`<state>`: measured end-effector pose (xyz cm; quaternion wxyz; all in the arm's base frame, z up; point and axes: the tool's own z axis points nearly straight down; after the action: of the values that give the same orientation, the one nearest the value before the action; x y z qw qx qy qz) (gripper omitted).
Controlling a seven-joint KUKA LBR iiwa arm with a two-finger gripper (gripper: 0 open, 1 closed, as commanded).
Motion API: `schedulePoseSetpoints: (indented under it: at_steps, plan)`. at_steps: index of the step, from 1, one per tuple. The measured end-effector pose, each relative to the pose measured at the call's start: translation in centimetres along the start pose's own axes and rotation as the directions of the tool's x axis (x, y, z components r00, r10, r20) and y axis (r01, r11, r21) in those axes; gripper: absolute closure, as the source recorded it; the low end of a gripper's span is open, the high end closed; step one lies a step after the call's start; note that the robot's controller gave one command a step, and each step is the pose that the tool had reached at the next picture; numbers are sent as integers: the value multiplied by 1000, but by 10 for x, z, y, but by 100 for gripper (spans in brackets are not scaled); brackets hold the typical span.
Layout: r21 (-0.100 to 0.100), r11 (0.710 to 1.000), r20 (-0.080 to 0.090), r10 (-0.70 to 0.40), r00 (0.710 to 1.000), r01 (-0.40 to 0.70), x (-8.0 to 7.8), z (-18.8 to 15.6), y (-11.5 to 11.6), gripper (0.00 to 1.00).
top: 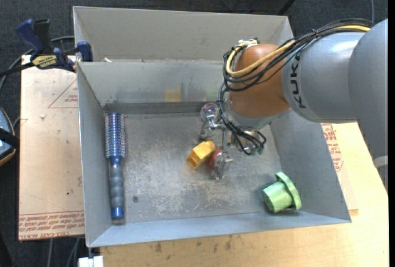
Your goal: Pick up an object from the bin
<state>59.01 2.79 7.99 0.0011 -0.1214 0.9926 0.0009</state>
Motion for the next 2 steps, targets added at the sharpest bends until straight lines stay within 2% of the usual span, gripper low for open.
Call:
schedulePoseSetpoints:
  at_steps: [1, 2]
  plan:
    - [1, 1000, 2, 2, 1000, -2, 0, -2, -1, 100]
    - [2, 803, 3, -596, 803, 596, -2, -4, 21, 100]
